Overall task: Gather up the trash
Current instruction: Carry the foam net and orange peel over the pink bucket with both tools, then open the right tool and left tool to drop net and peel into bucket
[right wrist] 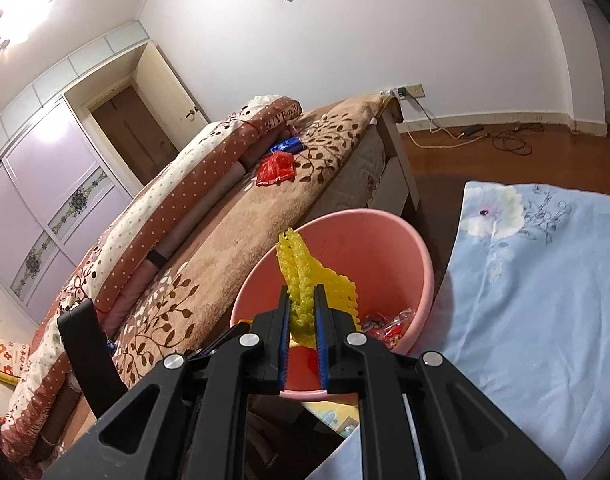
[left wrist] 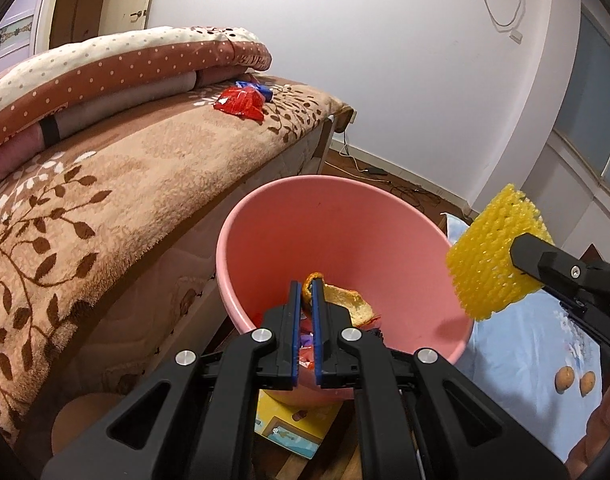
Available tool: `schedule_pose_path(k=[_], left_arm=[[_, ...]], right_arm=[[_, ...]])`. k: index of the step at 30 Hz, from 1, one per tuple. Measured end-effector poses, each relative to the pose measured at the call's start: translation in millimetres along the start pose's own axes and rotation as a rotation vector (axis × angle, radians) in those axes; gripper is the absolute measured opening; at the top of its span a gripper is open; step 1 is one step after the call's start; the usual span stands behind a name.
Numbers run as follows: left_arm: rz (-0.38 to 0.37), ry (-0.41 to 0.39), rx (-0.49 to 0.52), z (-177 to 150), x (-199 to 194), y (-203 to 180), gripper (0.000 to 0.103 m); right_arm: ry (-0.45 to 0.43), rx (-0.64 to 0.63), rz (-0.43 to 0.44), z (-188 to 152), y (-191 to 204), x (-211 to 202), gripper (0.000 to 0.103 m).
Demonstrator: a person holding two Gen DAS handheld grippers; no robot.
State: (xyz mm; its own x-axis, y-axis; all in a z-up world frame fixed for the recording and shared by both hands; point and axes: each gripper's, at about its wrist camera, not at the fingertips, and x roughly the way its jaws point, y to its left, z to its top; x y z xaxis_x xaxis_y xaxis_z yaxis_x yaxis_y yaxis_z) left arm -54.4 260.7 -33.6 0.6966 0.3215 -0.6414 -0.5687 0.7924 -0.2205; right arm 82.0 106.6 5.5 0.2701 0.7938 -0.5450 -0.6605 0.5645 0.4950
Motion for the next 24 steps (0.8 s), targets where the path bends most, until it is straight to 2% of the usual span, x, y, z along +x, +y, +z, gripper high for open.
schedule_pose_path(k=[24], left_arm=[[0.008, 0.033, 0.003, -2.0, 15.0, 0.0, 0.004]], right_arm=[[0.060, 0.068, -0.036, -10.0, -24.7, 29.0, 0.012]])
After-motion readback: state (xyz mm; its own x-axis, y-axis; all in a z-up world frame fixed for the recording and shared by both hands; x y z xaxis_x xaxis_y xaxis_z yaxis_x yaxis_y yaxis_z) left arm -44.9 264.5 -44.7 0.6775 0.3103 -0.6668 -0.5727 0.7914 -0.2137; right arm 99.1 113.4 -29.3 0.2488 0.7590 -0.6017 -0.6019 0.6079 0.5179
